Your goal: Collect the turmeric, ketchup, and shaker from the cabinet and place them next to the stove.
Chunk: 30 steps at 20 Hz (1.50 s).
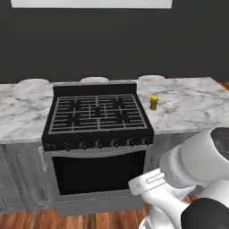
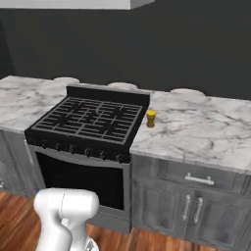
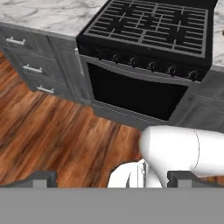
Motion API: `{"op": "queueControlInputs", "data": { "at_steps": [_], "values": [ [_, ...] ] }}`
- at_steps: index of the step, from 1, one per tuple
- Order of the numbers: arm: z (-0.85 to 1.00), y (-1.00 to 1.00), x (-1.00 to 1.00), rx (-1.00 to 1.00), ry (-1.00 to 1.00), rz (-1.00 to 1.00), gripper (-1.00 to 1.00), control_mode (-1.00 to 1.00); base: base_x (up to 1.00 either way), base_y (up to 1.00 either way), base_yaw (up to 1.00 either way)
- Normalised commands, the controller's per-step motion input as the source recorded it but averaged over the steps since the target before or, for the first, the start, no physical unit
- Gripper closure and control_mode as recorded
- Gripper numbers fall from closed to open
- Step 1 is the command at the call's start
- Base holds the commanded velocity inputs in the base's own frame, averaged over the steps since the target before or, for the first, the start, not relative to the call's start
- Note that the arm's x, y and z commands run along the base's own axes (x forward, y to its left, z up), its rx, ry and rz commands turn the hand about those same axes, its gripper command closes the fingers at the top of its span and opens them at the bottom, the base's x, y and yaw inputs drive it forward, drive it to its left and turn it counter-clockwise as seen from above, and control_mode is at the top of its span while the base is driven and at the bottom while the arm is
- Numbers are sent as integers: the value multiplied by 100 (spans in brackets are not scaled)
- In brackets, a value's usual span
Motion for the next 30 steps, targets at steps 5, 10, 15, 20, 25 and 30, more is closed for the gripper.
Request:
{"op": "queueControlInputs", "data": {
  "at_steps": [5, 10, 15, 20, 25, 30],
  "values": [
    [0, 0, 0, 0, 0, 0, -100, 100, -14, 53, 55],
    [0, 0, 0, 0, 0, 0, -100, 100, 0, 36, 65],
    [0, 0, 0, 0, 0, 0, -100, 100, 0, 29, 67],
    [0, 0, 0, 0, 0, 0, -100, 100, 0, 24, 68],
    [0, 0, 0, 0, 0, 0, -100, 100, 1, 12, 70],
    [0, 0, 0, 0, 0, 0, -100, 100, 10, 7, 68]
  ]
}}
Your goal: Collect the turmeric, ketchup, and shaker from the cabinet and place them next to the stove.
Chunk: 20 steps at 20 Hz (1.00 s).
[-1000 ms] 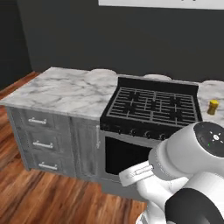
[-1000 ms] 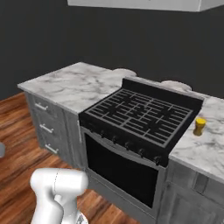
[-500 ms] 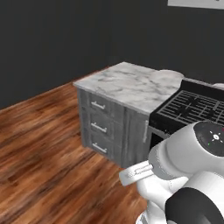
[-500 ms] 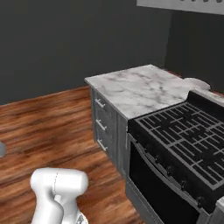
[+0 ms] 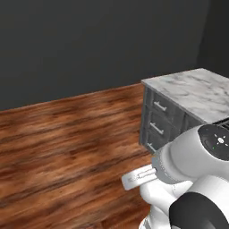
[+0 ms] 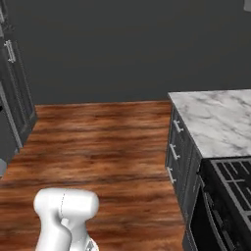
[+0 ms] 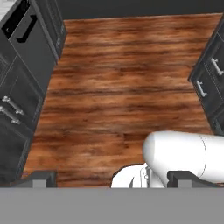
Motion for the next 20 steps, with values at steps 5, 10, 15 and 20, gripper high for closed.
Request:
{"op": "queueControlInputs", "data": {
  "at_steps": [5, 10, 15, 20],
  "values": [
    [0, 0, 0, 0, 0, 0, -100, 100, 21, 7, 66],
    [0, 0, 0, 0, 0, 0, -100, 100, 40, 0, 62],
    [0, 0, 0, 0, 0, 0, -100, 100, 64, 0, 55],
    [0, 0, 0, 0, 0, 0, -100, 100, 90, 0, 40]
  ]
}}
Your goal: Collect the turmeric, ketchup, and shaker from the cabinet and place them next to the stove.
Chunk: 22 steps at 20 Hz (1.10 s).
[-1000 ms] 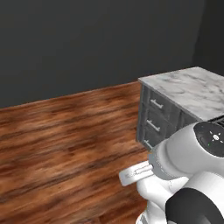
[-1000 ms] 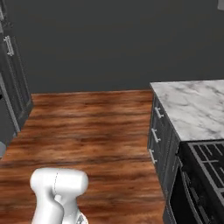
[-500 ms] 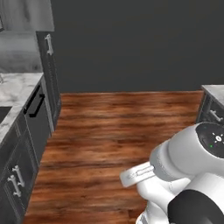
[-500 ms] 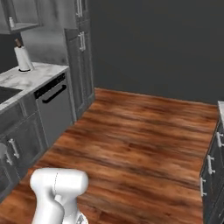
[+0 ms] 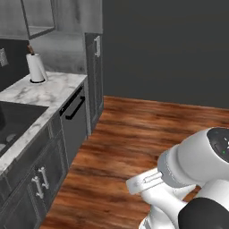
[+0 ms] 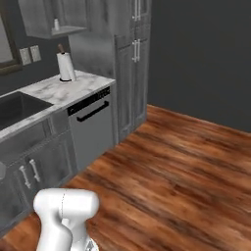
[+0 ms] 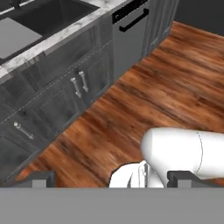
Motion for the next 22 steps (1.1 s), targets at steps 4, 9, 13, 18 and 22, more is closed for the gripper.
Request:
{"op": "queueControlInputs", "data": {
  "at_steps": [4, 9, 13, 18, 22],
  "values": [
    [0, 0, 0, 0, 0, 0, -100, 100, 100, -3, 30],
    [0, 0, 0, 0, 0, 0, -100, 100, 100, -1, 21],
    [0, 0, 0, 0, 0, 0, -100, 100, 100, 0, 16],
    [0, 0, 0, 0, 0, 0, -100, 100, 100, 0, 18],
    [0, 0, 0, 0, 0, 0, -100, 100, 99, 0, 26]
  ]
}}
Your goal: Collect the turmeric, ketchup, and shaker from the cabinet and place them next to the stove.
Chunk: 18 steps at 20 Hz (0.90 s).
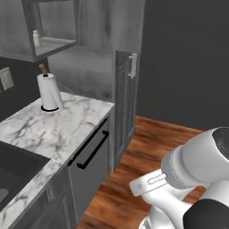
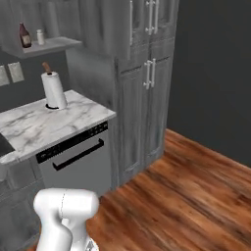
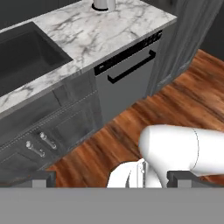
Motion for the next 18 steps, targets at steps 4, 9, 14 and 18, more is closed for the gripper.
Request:
{"op": "queueControlInputs", "data": {
  "at_steps": [4, 9, 14, 18],
  "values": [
    [0, 0, 0, 0, 0, 0, -100, 100, 93, 0, 35],
    [0, 0, 0, 0, 0, 0, -100, 100, 72, 2, 44],
    [0, 0, 0, 0, 0, 0, -100, 100, 67, 0, 50],
    [0, 0, 0, 0, 0, 0, -100, 100, 71, 0, 52]
  ]
}}
